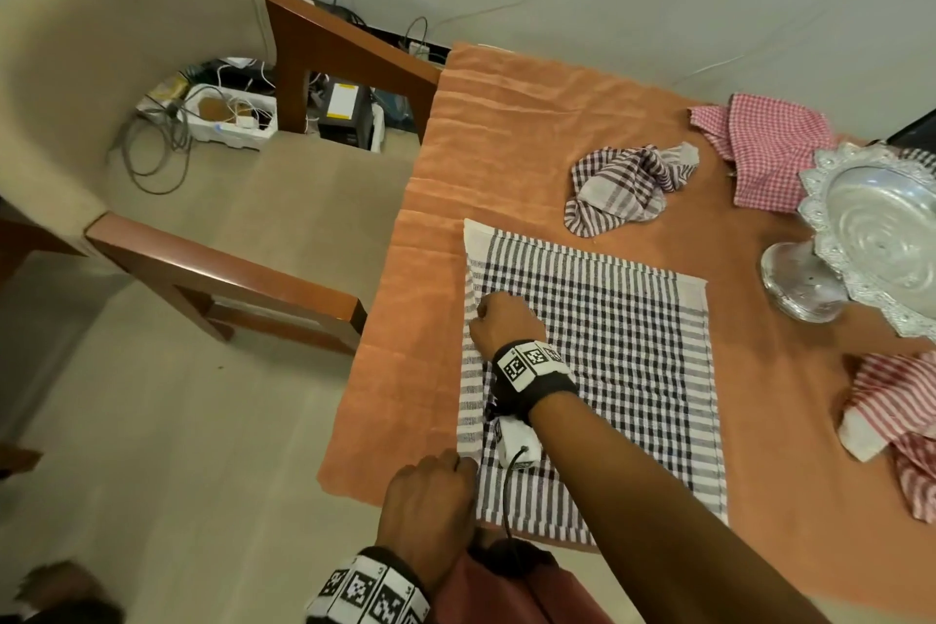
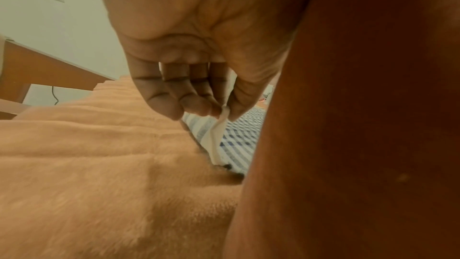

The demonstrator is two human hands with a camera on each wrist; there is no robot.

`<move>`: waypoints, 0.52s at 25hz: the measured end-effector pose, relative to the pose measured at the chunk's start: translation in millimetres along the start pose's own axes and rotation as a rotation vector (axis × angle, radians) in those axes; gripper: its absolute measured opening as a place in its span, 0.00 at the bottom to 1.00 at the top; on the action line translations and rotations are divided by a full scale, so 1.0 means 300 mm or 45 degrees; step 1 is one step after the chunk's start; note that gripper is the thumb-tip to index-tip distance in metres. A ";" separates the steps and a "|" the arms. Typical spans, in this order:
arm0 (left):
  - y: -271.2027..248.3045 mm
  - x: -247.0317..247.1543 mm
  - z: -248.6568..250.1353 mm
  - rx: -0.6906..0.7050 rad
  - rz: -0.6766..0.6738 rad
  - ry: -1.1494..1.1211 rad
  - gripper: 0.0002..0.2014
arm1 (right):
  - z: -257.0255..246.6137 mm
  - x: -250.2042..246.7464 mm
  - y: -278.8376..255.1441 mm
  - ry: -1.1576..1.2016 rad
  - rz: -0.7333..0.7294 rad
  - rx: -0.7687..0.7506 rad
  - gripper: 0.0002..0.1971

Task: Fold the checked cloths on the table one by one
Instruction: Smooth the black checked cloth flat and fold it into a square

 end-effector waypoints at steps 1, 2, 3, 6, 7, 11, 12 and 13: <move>0.002 0.003 0.006 0.008 0.009 -0.009 0.12 | 0.014 -0.004 0.004 0.036 0.001 0.013 0.16; 0.003 0.003 0.014 0.012 0.016 -0.024 0.11 | 0.030 -0.011 0.008 0.077 0.009 0.029 0.16; 0.004 0.004 0.023 0.011 0.020 -0.044 0.10 | 0.051 -0.014 0.011 0.128 0.015 0.058 0.16; 0.008 0.004 0.058 0.019 0.022 -0.077 0.11 | 0.121 -0.018 0.016 0.342 0.026 0.134 0.16; 0.009 0.006 0.076 0.036 0.018 -0.074 0.12 | 0.150 -0.018 0.018 0.421 0.036 0.165 0.17; 0.005 0.042 0.175 0.118 -0.030 -0.024 0.15 | 0.249 -0.003 0.023 0.740 0.016 0.232 0.13; 0.003 0.058 0.203 0.125 -0.060 -0.014 0.15 | 0.258 0.005 0.027 0.800 -0.018 0.224 0.13; -0.001 0.076 0.229 0.128 -0.087 0.002 0.15 | 0.264 0.007 0.032 0.840 -0.034 0.203 0.16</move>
Point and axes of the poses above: each hand's wrist, its own y-axis towards the middle knuckle, its own x-axis out of the palm, z = x × y, the point moved 10 cm from there along y, towards the middle knuckle, and after that the axes turned 4 degrees about -x, right-handed, at the moved point
